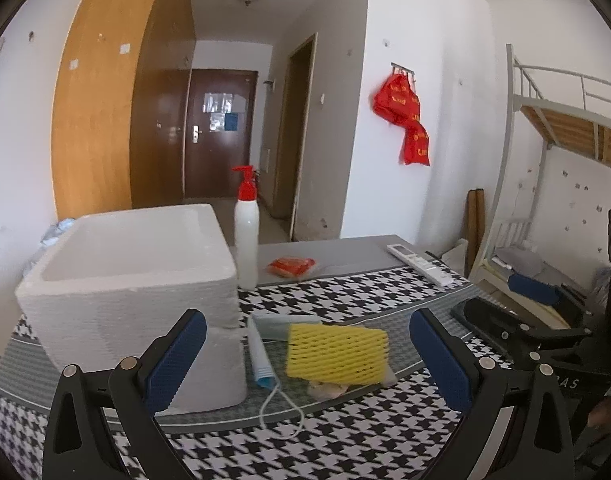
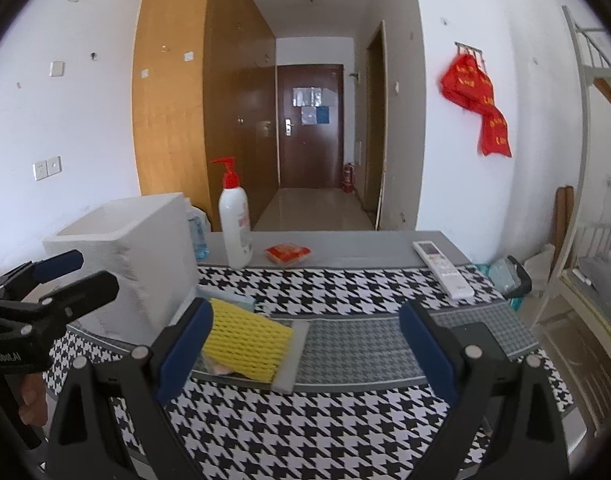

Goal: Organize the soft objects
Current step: 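Move the left tool toward the yellow mesh sponge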

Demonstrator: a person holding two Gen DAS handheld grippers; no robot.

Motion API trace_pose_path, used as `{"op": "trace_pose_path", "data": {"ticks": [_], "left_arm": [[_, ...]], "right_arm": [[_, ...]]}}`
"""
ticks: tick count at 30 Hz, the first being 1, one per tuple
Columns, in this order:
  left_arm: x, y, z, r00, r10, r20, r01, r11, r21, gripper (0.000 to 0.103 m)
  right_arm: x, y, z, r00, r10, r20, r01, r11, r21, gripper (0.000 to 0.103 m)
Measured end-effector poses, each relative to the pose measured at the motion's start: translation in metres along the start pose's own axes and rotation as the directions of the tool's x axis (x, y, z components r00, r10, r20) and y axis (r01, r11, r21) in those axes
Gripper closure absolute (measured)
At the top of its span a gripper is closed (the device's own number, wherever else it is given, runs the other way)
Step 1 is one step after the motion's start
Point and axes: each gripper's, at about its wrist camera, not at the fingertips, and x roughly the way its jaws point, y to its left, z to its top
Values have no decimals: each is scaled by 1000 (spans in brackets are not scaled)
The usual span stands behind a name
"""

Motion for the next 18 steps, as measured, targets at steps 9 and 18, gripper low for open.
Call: {"op": "trace_pose_path", "data": {"ticks": [9,18], "left_arm": [[27,-13,-3,997,-51,-63,52,999,16,1],[52,-13,-7,993,-41,-112,43,999,17,1]], "right_arm": [[11,-13,-8,999,-17,-35,18,1000,24,7],[21,-21,-9,998,-30,-51,31,999,31,7]]}}
